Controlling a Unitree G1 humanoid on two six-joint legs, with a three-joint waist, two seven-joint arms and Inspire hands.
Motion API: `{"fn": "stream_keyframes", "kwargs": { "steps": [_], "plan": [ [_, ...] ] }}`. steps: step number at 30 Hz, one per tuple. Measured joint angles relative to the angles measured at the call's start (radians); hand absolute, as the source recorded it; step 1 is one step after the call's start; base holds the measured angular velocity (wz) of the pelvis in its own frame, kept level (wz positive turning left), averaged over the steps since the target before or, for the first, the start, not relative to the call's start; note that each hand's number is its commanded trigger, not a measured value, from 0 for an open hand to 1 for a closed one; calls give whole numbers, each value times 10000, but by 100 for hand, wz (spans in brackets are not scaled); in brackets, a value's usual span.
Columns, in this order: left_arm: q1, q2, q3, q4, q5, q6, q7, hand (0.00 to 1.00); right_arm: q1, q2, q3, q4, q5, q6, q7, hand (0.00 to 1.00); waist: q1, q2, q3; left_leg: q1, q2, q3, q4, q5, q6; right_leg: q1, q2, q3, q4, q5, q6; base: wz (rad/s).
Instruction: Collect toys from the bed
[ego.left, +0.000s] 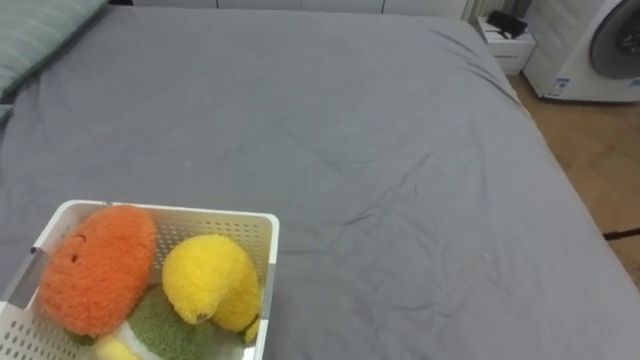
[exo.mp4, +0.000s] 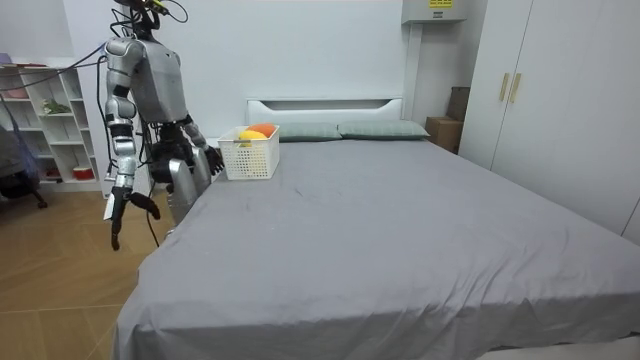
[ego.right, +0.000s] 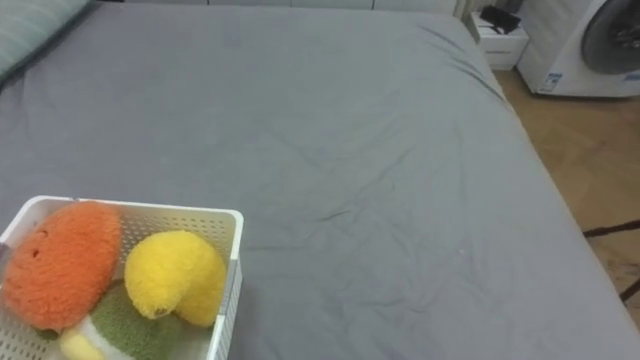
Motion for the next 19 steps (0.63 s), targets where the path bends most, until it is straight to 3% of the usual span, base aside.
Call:
{"fn": "stream_keyframes", "kwargs": {
  "steps": [11,19],
  "plan": [
    [92,3,-131,284,-25,409,-181,0,-821,-25,653,957,-3332,730,1260,0,99,10,15,-22,-1,-7,15,-1,-1,-6,-14,-224,12,-5,-5,0],
    [35,-175,-293,234,82,465,-161,0,-1566,-1,1160,1408,-3674,969,1436,0,165,45,19,-77,-18,-261,20,-1,-3,45,-21,-495,-35,-8,-10,9]
  ]
}}
